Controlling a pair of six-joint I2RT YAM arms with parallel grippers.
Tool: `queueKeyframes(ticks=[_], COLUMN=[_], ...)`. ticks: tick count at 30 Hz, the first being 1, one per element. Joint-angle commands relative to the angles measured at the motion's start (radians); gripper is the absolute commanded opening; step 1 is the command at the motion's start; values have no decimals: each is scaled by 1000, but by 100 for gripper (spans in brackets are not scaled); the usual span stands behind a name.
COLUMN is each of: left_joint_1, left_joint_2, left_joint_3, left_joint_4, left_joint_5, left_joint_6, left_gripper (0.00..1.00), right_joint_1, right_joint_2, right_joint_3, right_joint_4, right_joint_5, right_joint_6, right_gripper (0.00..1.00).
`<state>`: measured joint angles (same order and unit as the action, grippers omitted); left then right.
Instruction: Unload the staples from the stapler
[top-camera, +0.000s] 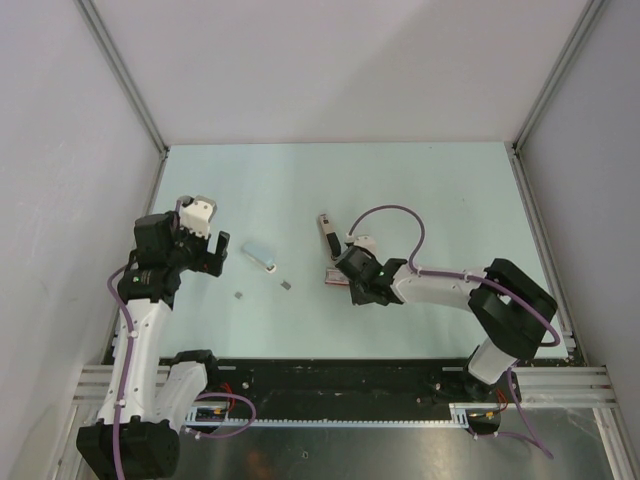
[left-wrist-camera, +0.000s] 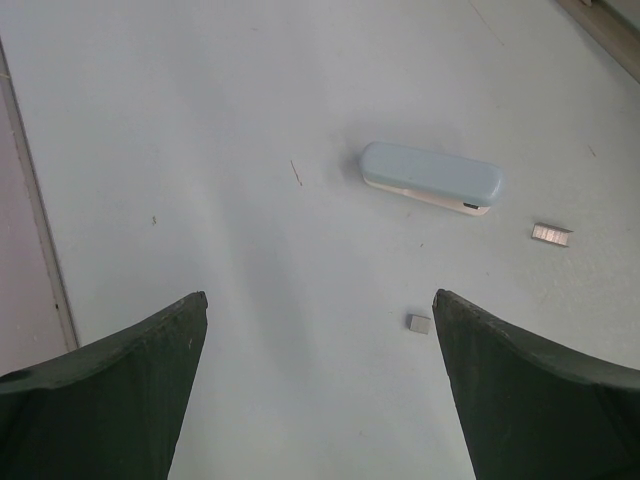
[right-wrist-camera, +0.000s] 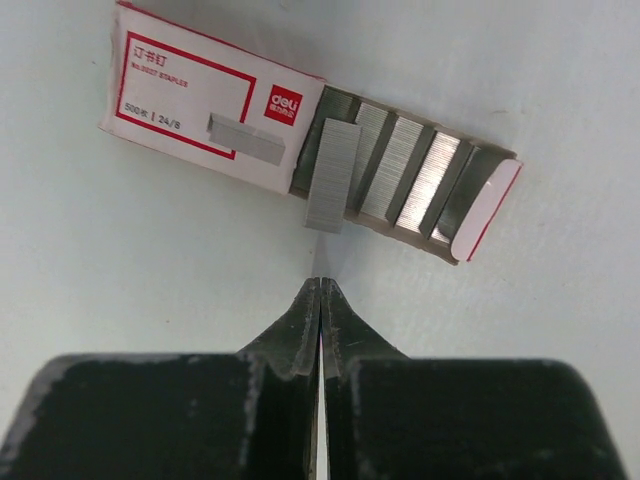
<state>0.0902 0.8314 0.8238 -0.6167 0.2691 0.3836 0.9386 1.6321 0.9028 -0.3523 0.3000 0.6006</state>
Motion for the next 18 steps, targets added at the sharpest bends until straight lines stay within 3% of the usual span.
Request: queueKeyframes(ticks=[1,18], left_joint_1=[8,8], left_joint_2=[3,7], left_joint_3=[6,3], left_joint_4=[6,5], left_joint_5=[27,26], left_joint_6=[-3,0], left_gripper=[100,99], right_joint_1=[-25,-84], right_joint_2=[-23,39], right_joint_3=[-2,32], right_joint_4=[60,106], right_joint_5=[-50,-102], right_joint_6=[-36,-99], right_gripper=[0,0])
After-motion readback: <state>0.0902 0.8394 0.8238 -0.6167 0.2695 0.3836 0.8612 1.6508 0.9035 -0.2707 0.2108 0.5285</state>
